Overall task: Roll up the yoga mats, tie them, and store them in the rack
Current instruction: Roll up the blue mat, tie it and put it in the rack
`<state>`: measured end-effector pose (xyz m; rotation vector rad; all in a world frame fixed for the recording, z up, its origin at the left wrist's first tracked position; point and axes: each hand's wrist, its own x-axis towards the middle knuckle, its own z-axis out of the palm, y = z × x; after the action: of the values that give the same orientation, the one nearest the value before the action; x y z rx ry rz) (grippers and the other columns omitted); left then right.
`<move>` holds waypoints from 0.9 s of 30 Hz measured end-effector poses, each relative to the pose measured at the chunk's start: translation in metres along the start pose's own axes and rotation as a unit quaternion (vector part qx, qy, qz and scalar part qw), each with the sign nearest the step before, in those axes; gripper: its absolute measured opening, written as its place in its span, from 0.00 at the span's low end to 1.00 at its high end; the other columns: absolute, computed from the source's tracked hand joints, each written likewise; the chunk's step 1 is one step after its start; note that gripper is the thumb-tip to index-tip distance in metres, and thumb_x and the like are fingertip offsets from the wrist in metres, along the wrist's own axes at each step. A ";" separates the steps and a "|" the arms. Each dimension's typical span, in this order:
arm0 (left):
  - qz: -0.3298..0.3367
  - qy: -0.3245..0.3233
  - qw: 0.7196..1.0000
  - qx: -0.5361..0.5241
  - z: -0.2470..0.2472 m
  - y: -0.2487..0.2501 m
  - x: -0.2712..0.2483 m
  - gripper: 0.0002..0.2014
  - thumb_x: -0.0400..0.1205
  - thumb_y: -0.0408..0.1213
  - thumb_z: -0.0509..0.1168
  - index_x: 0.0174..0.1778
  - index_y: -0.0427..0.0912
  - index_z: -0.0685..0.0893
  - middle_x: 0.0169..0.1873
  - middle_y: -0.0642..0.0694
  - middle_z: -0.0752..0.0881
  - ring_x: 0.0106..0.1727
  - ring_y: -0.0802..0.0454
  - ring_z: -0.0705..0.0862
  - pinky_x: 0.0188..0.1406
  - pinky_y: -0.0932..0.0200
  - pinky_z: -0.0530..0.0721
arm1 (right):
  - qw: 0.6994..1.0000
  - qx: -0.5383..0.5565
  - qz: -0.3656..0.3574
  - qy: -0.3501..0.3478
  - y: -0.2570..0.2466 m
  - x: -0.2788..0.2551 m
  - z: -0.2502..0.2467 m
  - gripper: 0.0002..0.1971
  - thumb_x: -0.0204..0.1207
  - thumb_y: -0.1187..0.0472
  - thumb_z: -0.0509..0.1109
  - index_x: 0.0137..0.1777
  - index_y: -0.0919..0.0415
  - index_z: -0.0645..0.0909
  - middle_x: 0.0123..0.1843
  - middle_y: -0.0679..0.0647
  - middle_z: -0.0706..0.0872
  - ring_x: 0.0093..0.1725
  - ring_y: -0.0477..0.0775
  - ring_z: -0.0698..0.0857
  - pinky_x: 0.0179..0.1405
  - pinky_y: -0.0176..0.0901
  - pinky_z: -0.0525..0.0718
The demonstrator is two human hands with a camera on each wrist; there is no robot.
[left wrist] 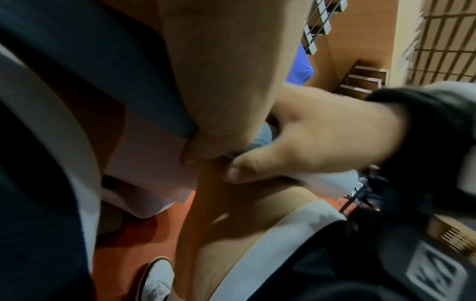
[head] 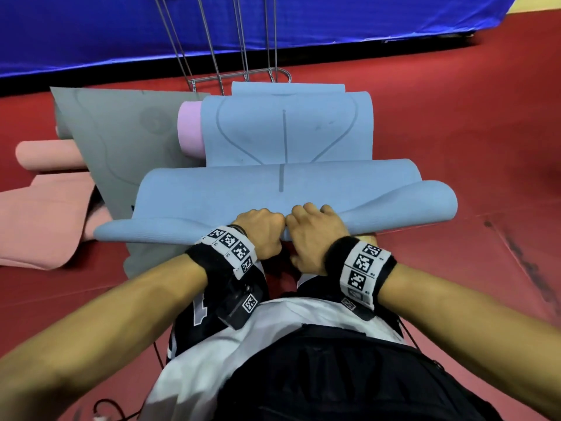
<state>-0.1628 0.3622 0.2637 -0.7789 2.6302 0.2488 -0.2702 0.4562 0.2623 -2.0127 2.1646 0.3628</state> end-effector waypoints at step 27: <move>-0.006 -0.026 0.998 -0.056 -0.013 -0.011 0.032 0.07 0.75 0.34 0.67 0.45 0.44 0.76 0.49 0.39 0.87 0.42 0.39 0.84 0.38 0.55 0.77 | 0.999 0.009 0.049 0.014 0.014 0.028 -0.002 0.23 0.72 0.53 0.73 0.66 0.55 0.75 0.62 0.53 0.84 0.64 0.60 0.81 0.58 0.53 0.76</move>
<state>-0.1857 0.3344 0.2622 -0.8142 2.5804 0.4095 -0.2861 0.4299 0.2567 -1.9164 2.2806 0.3285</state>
